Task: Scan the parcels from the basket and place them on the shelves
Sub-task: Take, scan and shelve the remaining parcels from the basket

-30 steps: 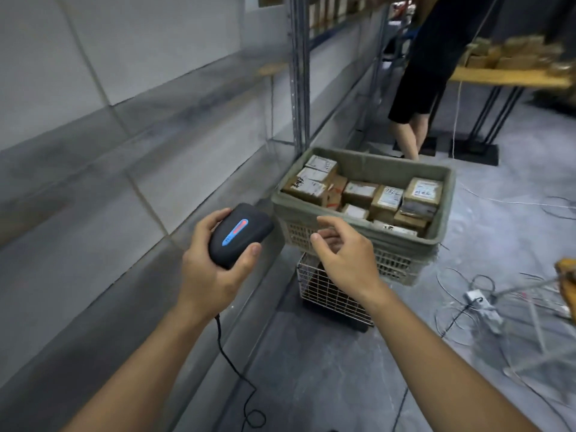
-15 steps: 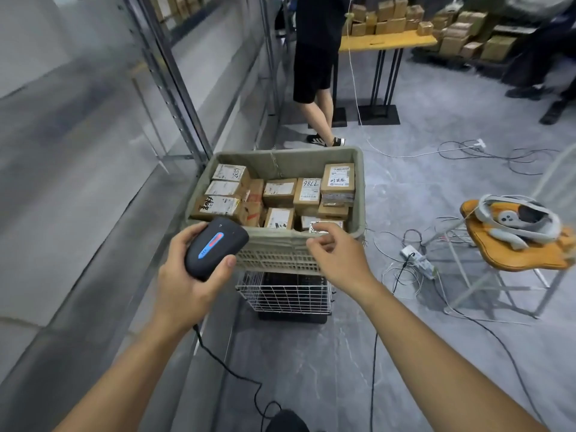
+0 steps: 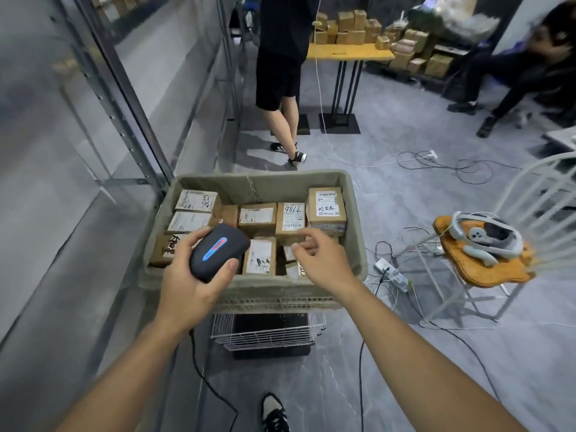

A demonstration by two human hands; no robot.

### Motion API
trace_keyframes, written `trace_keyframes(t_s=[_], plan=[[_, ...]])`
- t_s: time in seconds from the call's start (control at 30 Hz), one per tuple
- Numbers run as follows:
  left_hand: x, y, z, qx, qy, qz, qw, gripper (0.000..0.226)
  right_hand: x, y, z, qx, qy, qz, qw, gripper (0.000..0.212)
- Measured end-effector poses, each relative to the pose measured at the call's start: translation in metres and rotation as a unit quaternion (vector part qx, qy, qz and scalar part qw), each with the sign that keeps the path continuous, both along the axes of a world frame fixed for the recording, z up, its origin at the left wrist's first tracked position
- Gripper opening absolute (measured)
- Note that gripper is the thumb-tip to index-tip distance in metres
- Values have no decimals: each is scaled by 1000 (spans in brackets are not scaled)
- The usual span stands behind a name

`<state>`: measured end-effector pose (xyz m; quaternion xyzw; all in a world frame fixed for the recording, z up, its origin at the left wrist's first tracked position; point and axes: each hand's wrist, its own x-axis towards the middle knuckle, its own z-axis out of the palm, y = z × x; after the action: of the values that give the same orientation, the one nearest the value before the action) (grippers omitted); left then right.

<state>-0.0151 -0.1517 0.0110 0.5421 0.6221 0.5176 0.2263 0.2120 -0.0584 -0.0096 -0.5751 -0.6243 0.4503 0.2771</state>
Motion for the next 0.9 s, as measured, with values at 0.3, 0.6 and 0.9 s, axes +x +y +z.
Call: trace_keyframes(t_s=[0.3,0.6,0.9], plan=[[-9,91,-13,-25,-17,-75,997,57,5,65,-25,-27,-21,-85,996,38],[24,166,-19,-58,-26,-107,992,59,29,135,-58,-41,-15,-153,987,47],[49,223,-22,-82,-18,-109,991,60,36,196,-87,-25,-61,-169,983,54]])
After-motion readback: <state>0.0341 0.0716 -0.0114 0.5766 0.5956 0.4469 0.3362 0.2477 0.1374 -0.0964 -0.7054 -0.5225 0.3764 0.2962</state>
